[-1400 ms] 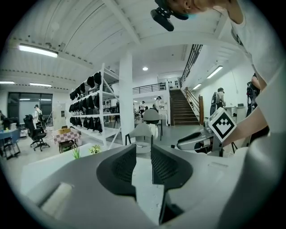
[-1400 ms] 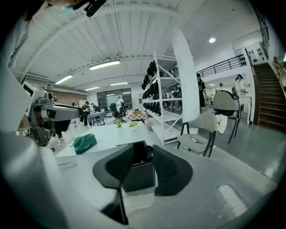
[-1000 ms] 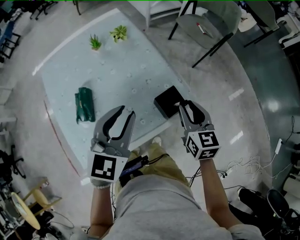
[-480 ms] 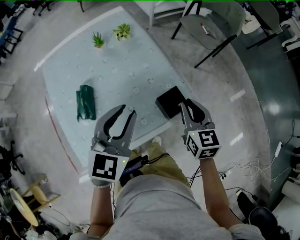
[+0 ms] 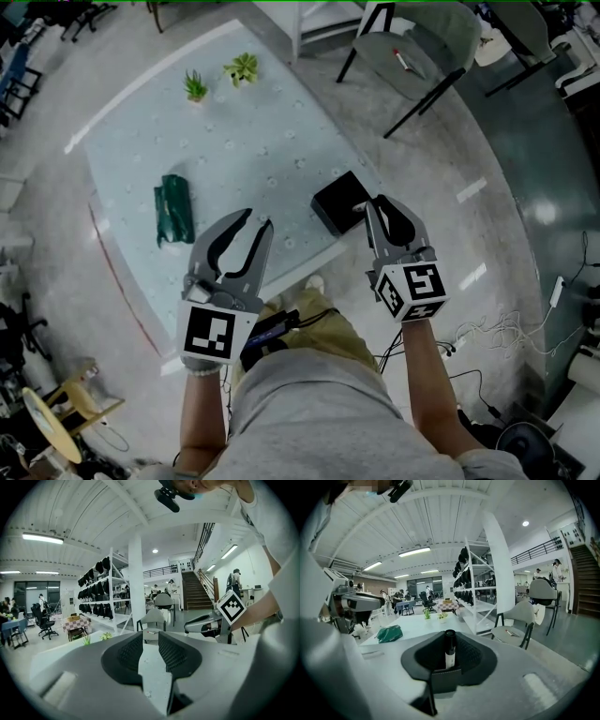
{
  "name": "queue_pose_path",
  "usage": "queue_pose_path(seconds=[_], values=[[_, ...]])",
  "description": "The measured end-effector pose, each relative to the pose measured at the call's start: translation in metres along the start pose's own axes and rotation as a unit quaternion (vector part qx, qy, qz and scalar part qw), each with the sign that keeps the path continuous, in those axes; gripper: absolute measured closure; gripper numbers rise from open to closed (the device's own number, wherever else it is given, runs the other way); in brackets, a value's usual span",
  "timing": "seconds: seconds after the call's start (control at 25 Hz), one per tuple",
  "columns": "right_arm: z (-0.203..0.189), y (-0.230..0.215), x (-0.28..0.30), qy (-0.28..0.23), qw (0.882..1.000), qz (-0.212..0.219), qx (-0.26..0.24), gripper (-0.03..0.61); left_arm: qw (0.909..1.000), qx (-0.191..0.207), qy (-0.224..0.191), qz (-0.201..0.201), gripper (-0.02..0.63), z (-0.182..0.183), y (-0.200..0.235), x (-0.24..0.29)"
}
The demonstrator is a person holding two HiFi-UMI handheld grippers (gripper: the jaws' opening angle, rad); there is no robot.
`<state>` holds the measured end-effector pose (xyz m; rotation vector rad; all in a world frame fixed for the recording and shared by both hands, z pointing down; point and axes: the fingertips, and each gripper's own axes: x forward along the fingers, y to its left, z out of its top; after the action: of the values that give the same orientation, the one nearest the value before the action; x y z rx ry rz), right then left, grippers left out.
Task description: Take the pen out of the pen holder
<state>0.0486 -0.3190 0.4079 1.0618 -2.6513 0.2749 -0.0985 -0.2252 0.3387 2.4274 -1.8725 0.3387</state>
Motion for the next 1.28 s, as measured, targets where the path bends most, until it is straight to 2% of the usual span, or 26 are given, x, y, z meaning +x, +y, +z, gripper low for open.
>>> queue_pose_path(seconds=[0.32,0.68,0.92,1.28], values=[[0.032,0.012,-0.020,-0.046,0.999,-0.010,-0.002,0.509,0.9995,0.014,-0.017,-0.023,0.511,0.010,-0.004,-0.004],[0.067,0.017,-0.058,-0.106,0.993,-0.047,-0.001,0.511,0.9971,0.027,-0.036,-0.062,0.516,0.021,-0.019,-0.004],[0.068,0.012,-0.087,-0.114,0.990,-0.086,-0.003,0.511,0.9926,0.045,-0.049,-0.102,0.523,0.031,-0.039,-0.001],[0.051,0.005,-0.131,-0.109,0.982,-0.152,0.005,0.511,0.9844,0.049,-0.065,-0.156,0.560,0.039,-0.065,0.004]])
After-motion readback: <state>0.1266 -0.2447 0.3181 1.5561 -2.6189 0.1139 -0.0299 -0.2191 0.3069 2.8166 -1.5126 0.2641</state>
